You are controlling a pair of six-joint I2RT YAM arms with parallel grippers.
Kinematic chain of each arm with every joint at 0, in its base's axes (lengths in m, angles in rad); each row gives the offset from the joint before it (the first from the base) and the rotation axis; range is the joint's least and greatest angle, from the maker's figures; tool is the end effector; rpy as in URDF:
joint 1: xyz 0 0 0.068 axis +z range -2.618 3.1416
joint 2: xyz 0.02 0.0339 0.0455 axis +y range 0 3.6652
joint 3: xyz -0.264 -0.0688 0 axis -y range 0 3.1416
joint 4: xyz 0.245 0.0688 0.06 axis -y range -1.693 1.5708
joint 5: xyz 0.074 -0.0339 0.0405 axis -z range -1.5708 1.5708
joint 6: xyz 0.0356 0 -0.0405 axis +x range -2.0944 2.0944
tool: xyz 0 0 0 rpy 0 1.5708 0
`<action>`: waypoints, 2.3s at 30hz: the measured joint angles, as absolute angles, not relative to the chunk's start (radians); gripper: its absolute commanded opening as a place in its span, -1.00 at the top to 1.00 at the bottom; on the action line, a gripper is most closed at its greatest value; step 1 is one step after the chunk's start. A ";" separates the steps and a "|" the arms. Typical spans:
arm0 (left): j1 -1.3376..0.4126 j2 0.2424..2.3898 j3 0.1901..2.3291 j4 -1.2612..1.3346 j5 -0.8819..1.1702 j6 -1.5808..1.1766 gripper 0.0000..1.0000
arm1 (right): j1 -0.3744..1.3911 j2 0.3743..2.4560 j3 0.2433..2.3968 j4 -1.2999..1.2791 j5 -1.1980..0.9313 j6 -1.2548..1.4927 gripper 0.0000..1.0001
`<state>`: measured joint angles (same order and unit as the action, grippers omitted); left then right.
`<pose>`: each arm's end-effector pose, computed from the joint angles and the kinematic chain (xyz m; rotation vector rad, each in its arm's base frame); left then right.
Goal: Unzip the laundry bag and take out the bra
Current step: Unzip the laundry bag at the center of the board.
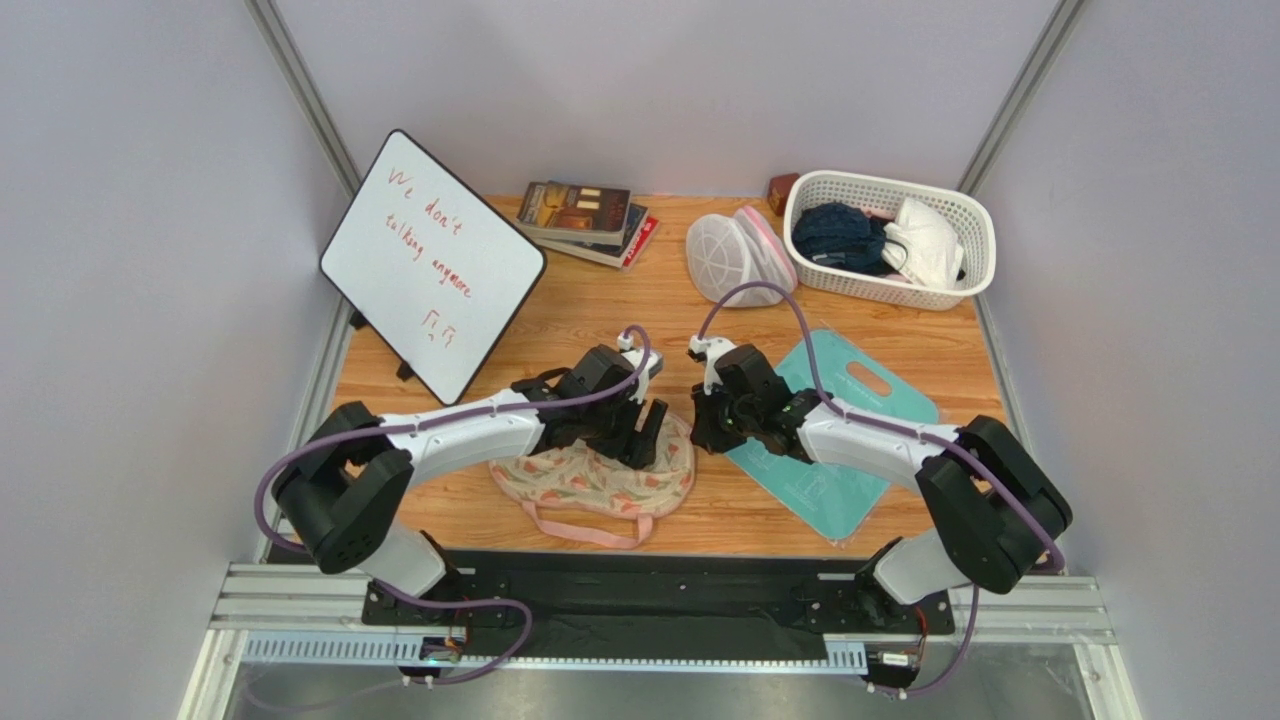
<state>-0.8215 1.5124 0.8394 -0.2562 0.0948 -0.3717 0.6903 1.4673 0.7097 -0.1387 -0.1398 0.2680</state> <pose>0.2012 -0.2213 0.1836 0.6199 2.5261 -0.5876 0.2129 0.1822 0.1660 -0.5949 2.4769 0.5699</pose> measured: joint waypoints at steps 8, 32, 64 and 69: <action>-0.851 1.595 0.865 -0.244 0.033 -0.391 -0.05 | 0.690 1.472 0.710 -0.141 -0.141 0.264 1.00; -0.868 1.688 0.907 -0.104 0.024 -0.443 1.00 | 0.673 1.411 0.663 -0.137 -0.056 0.239 1.00; -0.788 1.592 0.791 -0.027 0.159 -0.440 1.00 | 0.696 1.307 0.603 -0.167 -0.057 0.269 1.00; -0.777 1.592 0.791 -0.031 0.178 -0.435 1.00 | 0.720 1.307 0.600 -0.165 -0.061 0.285 1.00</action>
